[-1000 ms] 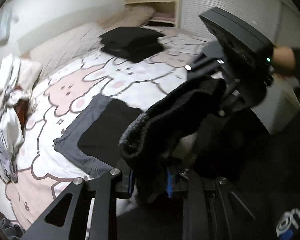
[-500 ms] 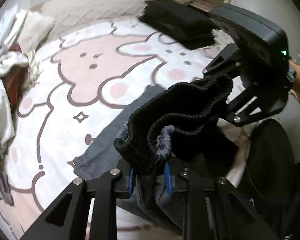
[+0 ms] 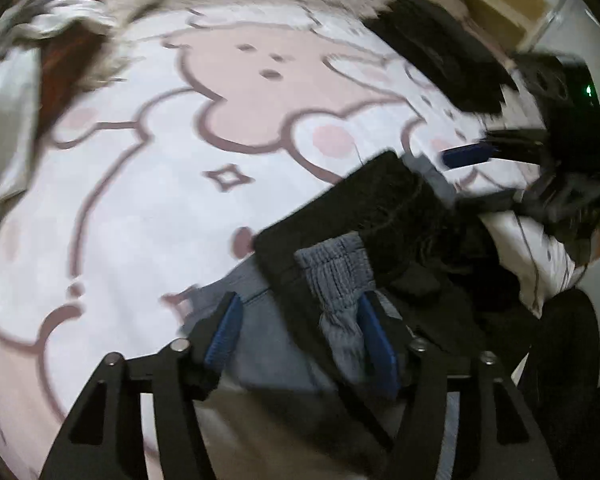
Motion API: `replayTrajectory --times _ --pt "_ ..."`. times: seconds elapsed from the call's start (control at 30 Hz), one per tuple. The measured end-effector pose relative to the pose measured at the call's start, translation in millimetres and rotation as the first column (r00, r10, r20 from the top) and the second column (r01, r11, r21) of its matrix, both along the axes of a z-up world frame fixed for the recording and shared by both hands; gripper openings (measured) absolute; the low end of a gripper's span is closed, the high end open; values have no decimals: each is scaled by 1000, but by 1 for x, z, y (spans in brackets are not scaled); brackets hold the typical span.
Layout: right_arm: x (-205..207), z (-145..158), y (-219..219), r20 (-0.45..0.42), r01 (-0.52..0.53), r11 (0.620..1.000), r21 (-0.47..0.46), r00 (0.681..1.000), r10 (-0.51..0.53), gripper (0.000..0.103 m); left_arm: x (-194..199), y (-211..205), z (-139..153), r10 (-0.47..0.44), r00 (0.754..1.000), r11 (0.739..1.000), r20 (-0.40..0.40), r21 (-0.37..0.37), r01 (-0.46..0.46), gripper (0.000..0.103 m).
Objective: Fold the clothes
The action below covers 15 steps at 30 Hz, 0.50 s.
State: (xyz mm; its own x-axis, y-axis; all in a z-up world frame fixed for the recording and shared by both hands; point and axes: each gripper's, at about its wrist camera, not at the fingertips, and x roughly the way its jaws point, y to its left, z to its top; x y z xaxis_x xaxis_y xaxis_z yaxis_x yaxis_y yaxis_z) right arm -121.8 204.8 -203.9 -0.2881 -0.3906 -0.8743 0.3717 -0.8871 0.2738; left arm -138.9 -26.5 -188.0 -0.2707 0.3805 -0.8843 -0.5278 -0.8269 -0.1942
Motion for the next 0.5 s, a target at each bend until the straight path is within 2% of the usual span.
replayTrajectory --times 0.07,0.1,0.13,0.2,0.3,0.4,0.47,0.5 --pt "20 20 22 -103 97 995 28 990 -94 76 21 -5 20 -17 996 999 -90 -50 13 62" --pt "37 29 25 -175 97 992 83 981 -81 76 35 -4 28 -48 989 996 -142 -81 36 62" --pt "55 36 26 -250 93 985 146 967 -54 75 49 -4 36 -79 978 992 -192 -113 58 62" --pt "103 42 14 -404 51 944 325 910 90 75 77 -2 53 -146 947 979 -288 -181 96 62" --pt "168 28 -16 -474 -34 843 537 814 335 75 132 10 69 -271 876 948 -398 -266 172 62" --pt "221 3 -45 -454 -119 706 698 690 564 75 190 28 72 -419 780 894 -465 -360 266 62" --pt "255 -14 -63 -410 -153 596 789 592 694 75 224 44 62 -531 701 833 -476 -446 328 62" --pt "267 -23 -69 -385 -165 553 817 558 735 75 241 52 57 -587 656 795 -475 -491 356 62"
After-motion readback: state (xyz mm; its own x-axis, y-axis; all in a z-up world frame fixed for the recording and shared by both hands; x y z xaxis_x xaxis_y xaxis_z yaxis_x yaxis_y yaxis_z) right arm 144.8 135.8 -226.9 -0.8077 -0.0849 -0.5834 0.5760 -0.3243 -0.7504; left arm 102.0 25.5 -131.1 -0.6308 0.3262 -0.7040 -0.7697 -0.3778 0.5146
